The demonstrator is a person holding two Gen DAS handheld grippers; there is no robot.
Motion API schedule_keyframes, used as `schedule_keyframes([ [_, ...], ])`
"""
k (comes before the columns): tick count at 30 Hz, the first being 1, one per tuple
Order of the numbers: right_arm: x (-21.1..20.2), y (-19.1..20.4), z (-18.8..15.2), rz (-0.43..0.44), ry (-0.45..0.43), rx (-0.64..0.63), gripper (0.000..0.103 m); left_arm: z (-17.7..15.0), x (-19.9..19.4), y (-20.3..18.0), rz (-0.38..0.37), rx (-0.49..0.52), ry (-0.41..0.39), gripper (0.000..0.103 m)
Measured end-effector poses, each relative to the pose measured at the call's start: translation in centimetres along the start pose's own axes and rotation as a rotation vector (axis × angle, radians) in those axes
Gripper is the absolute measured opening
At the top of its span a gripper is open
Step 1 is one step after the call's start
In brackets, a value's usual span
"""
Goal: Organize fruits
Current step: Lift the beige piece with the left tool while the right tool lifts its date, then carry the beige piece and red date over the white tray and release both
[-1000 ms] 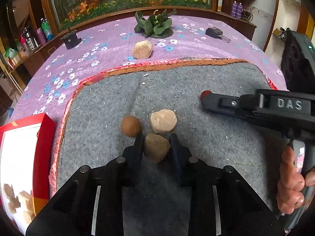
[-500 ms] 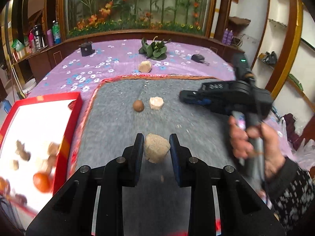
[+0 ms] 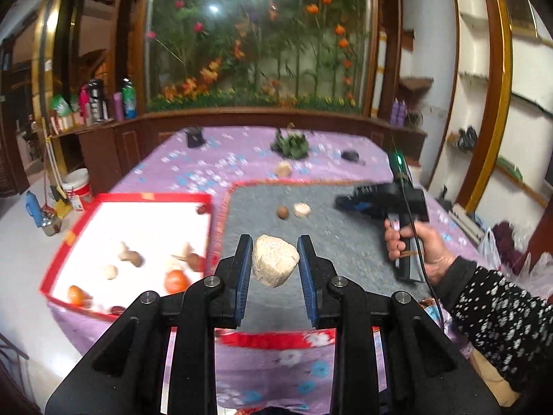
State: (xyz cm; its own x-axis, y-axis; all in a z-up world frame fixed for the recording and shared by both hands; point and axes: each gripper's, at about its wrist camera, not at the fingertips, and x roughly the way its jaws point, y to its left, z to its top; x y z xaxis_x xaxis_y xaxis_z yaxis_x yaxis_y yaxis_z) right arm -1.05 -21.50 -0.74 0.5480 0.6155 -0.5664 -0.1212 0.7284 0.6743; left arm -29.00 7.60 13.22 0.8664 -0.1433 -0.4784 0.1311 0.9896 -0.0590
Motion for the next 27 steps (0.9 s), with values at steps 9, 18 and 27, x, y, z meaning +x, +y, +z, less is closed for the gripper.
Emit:
schedule_keyframes([
  [9,-2.2,2.2,-1.4,0.06,-0.007,0.092,0.017,-0.2,-7.0,6.6,0.132,-0.092,-0.129,0.026],
  [18,-2.0,12.9,-4.4,0.204,0.058,-0.023,0.017,-1.6,-9.9,8.6,0.178,-0.138,-0.181,0.026],
  [27,1.0,23.2,-6.2,0.259,0.135,-0.178,0.017,-2.4,-10.4,9.3,0.183,-0.147,-0.177,0.026],
])
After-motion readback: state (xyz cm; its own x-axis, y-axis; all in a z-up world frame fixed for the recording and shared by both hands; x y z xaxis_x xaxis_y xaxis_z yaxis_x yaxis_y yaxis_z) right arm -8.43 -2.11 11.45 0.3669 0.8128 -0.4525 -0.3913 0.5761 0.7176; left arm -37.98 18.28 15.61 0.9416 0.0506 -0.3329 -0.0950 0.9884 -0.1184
